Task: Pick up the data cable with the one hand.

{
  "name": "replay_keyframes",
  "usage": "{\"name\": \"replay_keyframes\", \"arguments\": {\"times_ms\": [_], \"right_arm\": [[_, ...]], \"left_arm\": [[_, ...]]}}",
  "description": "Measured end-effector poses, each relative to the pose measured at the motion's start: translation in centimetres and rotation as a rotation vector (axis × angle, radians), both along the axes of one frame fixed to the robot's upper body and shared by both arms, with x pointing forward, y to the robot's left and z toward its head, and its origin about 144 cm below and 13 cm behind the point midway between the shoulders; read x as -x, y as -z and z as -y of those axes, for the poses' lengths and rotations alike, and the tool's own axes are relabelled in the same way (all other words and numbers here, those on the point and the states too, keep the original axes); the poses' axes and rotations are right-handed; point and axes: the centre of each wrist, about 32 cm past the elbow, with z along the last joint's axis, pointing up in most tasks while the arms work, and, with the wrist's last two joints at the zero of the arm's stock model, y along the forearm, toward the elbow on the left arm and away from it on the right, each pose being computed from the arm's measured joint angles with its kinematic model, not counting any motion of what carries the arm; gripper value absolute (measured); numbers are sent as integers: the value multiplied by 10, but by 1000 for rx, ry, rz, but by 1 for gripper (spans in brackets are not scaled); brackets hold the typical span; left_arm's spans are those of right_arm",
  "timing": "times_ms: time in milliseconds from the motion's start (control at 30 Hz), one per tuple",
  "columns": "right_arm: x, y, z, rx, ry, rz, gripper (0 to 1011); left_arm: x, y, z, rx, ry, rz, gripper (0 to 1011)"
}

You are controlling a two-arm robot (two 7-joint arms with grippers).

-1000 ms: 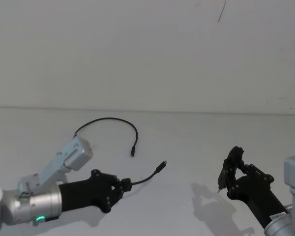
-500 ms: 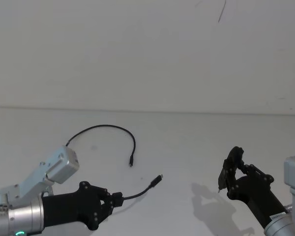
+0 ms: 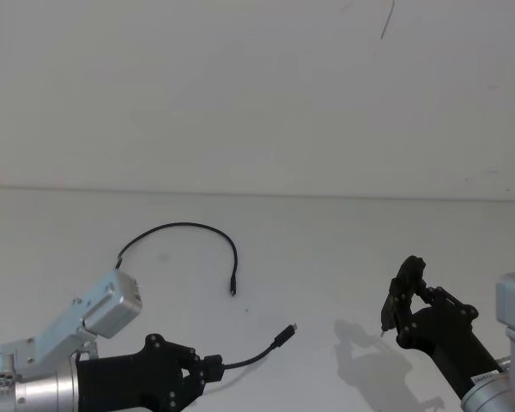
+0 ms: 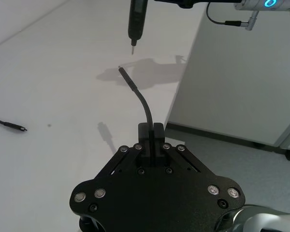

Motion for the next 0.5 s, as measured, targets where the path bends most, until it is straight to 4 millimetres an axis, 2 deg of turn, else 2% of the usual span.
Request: {"name": "replay_keyframes", "arguments": {"times_ms": [500], "right_arm": [[1,-6,4,-77,-50,-44,269]], "left_arm": [[5,1,2,4,14,-10,51]]}}
